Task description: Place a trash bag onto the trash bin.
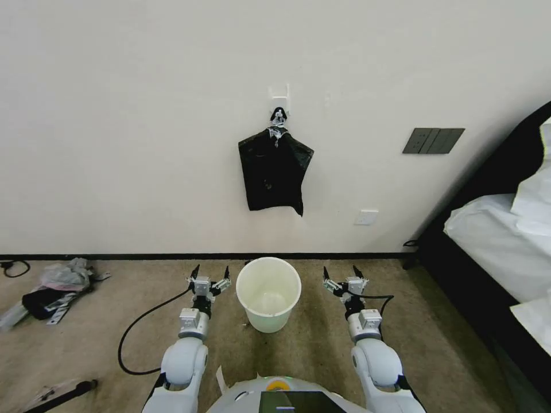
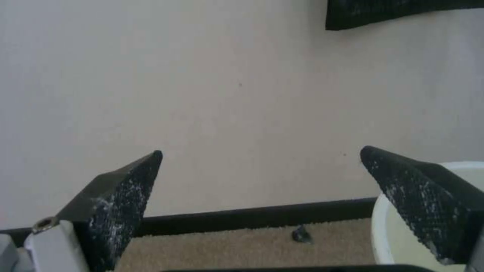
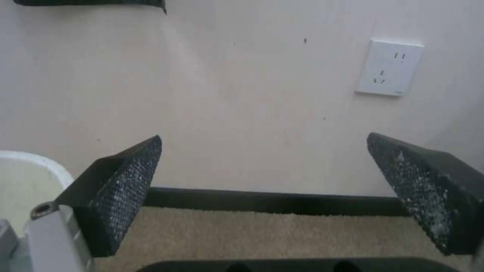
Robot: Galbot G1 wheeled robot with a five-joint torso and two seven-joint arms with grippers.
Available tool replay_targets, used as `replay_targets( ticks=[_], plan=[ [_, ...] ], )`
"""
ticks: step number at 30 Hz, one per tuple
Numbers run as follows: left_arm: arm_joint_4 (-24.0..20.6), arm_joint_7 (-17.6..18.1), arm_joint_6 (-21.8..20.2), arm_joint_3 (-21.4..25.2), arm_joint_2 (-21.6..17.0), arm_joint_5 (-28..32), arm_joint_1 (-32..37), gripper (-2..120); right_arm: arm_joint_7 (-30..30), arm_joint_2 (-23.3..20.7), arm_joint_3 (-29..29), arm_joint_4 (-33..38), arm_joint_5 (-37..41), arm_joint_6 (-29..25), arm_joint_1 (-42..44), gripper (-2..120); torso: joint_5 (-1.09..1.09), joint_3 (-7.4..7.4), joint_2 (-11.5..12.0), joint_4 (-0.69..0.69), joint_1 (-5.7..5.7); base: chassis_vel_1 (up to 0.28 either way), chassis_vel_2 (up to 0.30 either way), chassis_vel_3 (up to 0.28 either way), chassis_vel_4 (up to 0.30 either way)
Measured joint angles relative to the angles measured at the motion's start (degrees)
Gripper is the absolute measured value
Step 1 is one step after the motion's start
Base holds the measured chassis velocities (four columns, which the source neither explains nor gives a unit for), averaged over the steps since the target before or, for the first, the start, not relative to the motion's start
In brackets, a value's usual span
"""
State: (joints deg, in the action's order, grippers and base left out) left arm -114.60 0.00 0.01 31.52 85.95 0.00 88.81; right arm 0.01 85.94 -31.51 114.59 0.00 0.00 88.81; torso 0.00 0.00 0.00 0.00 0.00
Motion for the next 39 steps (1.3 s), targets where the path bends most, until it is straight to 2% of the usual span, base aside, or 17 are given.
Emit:
replay_targets(
  ticks=[39],
  plan=[
    [0.0, 0.0, 0.0, 0.0, 0.0, 0.0, 0.0, 100, 0.0, 0.0, 0.0, 0.0, 0.0, 0.0, 0.0, 100, 0.0, 0.0, 0.0, 0.0, 0.0, 0.0, 0.0, 0.0, 0.0]
  ],
)
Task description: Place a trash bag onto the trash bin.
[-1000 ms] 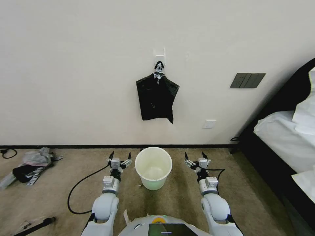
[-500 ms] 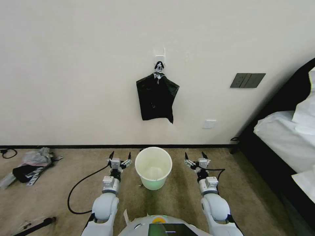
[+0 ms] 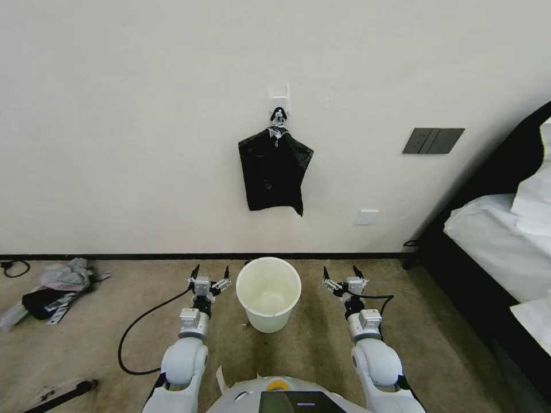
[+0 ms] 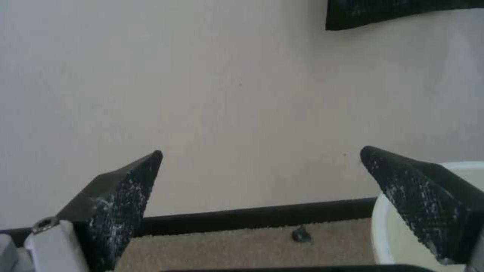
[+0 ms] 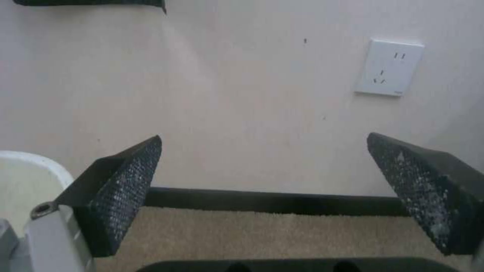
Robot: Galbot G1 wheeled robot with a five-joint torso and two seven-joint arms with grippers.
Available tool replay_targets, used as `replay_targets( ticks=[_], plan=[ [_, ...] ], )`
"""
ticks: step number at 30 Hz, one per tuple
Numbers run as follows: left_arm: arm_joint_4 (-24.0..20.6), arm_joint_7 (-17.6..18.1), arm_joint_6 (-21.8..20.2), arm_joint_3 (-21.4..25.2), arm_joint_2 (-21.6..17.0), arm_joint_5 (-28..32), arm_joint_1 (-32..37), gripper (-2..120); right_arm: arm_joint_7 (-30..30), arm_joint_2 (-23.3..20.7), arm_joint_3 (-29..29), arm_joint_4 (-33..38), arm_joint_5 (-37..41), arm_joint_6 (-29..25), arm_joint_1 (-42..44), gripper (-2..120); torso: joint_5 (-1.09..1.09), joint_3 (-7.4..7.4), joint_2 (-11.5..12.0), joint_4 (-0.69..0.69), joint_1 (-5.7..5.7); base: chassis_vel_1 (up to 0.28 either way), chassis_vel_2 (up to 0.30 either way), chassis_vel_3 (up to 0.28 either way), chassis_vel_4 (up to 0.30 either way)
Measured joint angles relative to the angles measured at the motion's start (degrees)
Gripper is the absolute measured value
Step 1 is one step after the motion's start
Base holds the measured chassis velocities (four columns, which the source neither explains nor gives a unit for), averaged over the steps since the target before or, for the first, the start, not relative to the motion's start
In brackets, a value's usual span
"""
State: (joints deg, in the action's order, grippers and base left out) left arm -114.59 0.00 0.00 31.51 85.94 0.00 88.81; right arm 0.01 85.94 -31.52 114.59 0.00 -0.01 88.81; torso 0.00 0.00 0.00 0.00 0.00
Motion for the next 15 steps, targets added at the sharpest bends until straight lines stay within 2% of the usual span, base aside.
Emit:
replay_targets(
  ticks=[15],
  plan=[
    [0.0, 0.0, 0.0, 0.0, 0.0, 0.0, 0.0, 100, 0.0, 0.0, 0.0, 0.0, 0.0, 0.0, 0.0, 100, 0.0, 0.0, 0.0, 0.0, 0.0, 0.0, 0.0, 0.0, 0.0]
  ],
)
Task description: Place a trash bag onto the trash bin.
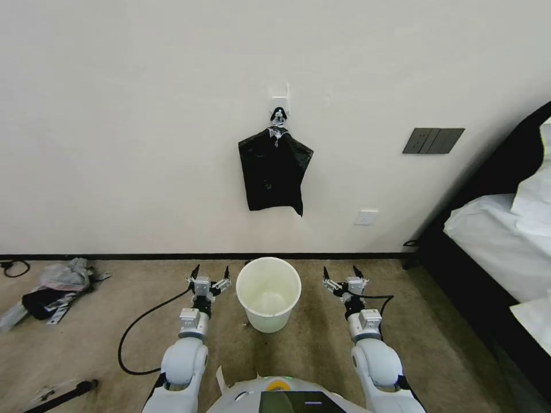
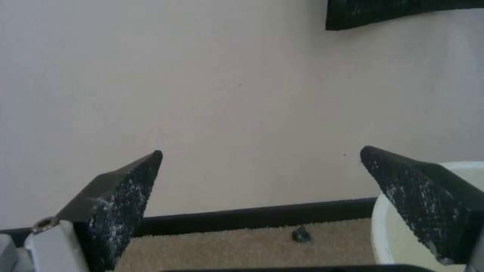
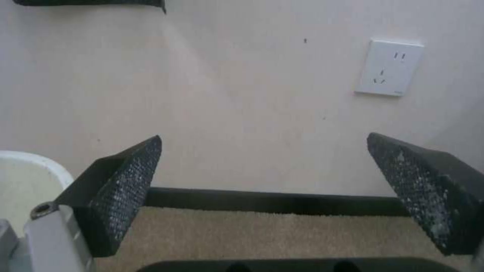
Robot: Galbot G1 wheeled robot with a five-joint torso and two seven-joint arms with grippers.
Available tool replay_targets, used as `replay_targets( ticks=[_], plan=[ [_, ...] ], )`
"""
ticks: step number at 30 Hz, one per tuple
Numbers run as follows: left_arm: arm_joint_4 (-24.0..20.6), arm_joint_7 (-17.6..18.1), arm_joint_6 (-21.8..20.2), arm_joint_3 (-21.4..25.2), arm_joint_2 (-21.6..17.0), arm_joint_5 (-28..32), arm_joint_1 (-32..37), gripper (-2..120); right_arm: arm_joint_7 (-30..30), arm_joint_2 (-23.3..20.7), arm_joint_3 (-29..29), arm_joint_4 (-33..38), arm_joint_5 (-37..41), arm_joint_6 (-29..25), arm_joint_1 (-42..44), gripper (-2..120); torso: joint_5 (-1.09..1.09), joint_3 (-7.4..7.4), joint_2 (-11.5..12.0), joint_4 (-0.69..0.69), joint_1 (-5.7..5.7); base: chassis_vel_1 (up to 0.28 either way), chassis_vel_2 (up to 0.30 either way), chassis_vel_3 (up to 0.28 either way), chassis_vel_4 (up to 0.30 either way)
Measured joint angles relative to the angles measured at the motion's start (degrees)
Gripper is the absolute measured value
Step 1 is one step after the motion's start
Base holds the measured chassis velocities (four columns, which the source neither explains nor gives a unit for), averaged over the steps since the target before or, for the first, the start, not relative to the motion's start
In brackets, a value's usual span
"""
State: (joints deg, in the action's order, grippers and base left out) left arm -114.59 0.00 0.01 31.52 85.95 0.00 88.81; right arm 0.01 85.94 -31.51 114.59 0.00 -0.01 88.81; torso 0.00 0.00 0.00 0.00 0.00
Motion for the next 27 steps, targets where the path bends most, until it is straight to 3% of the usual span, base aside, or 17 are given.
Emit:
replay_targets(
  ticks=[27],
  plan=[
    [0.0, 0.0, 0.0, 0.0, 0.0, 0.0, 0.0, 100, 0.0, 0.0, 0.0, 0.0, 0.0, 0.0, 0.0, 100, 0.0, 0.0, 0.0, 0.0, 0.0, 0.0, 0.0, 0.0, 0.0]
  ],
)
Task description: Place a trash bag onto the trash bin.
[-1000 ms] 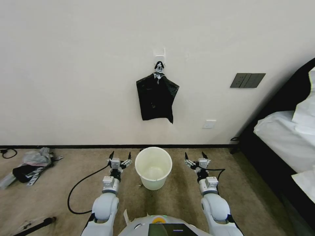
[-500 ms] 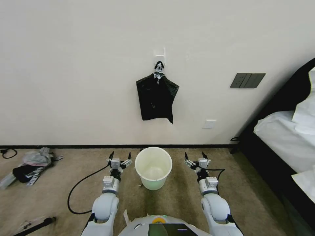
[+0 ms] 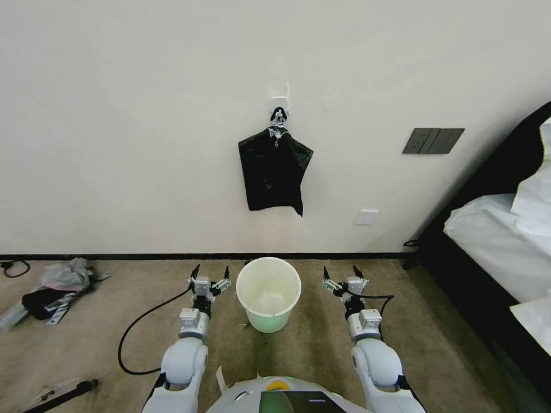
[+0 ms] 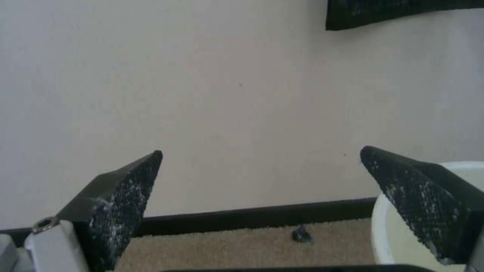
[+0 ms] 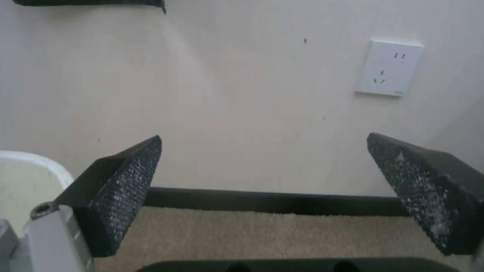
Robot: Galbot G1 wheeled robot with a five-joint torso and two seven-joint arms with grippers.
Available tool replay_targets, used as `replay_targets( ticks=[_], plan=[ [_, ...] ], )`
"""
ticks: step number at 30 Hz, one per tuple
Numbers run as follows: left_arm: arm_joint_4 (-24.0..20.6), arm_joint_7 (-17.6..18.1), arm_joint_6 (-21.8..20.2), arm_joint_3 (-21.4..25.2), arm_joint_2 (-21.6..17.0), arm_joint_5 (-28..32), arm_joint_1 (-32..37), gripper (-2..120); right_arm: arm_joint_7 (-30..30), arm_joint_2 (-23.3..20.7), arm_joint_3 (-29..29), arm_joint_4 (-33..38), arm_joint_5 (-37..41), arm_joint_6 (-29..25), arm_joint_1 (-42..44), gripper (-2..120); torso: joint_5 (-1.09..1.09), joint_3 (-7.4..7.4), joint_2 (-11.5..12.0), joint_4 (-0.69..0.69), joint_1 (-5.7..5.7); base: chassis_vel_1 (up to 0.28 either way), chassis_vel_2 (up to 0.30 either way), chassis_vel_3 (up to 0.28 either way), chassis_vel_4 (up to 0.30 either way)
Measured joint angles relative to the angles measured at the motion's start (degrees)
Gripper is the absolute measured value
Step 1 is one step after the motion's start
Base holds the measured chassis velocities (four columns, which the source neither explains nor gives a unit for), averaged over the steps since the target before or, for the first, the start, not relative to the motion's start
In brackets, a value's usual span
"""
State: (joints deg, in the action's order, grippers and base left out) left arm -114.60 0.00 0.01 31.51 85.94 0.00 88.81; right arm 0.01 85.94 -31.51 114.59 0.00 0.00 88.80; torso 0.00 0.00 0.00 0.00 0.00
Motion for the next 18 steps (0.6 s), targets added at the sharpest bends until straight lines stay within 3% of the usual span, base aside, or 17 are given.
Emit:
replay_targets(
  ticks=[6, 9, 12, 13, 16, 17, 18],
  plan=[
    [-0.71, 0.76, 0.33, -0.7, -0.38, 0.04, 0.53, 100, 0.31, -0.19, 0.21, 0.62, 0.0, -0.31, 0.27, 100, 0.0, 0.0, 0.0, 0.0, 0.0, 0.0, 0.0, 0.0, 0.0],
    [-8.5, 8.03, 4.68, -7.68, -3.69, 0.59, 5.77, 100, 3.76, -2.0, 2.91, 7.49, 0.08, -3.99, 2.79, 100, 0.0, -0.01, 0.0, 0.0, 0.0, 0.0, 0.0, 0.0, 0.0],
    [-11.41, 10.64, 6.37, -10.0, -4.96, 0.69, 7.67, 100, 6.04, -3.18, 4.85, 12.14, 0.19, -6.5, 4.49, 100, 0.0, -0.01, 0.0, 0.0, 0.01, 0.0, 0.0, 0.0, 0.0],
    [-12.8, 11.23, 7.05, -9.67, -5.91, -0.28, 8.16, 100, 6.75, -3.59, 5.28, 13.6, 0.21, -7.26, 4.96, 100, 0.09, -0.01, 0.0, -0.01, 0.01, 0.0, 0.0, 0.0, 0.0],
    [-14.5, 11.82, 7.78, -8.28, -6.9, -1.0, 8.78, 100, 7.09, -3.82, 5.38, 15.53, 1.14, -7.96, 5.95, 100, -0.07, 0.0, 0.0, -0.02, 0.0, 0.0, 0.0, 0.0, 0.0],
    [-14.77, 11.95, 7.85, -7.7, -7.22, -0.94, 8.98, 100, 6.89, -3.82, 4.97, 16.57, 1.7, -8.51, 6.34, 100, 0.09, -0.01, 0.0, 0.0, 0.01, 0.0, 0.0, 0.0, 0.0],
    [-14.85, 12.0, 7.86, -7.23, -7.48, -0.87, 9.0, 100, 6.71, -3.72, 4.86, 16.86, 1.88, -8.71, 6.61, 100, -0.01, -0.01, 0.0, 0.0, 0.01, 0.0, 0.0, 0.0, 0.0]
  ],
)
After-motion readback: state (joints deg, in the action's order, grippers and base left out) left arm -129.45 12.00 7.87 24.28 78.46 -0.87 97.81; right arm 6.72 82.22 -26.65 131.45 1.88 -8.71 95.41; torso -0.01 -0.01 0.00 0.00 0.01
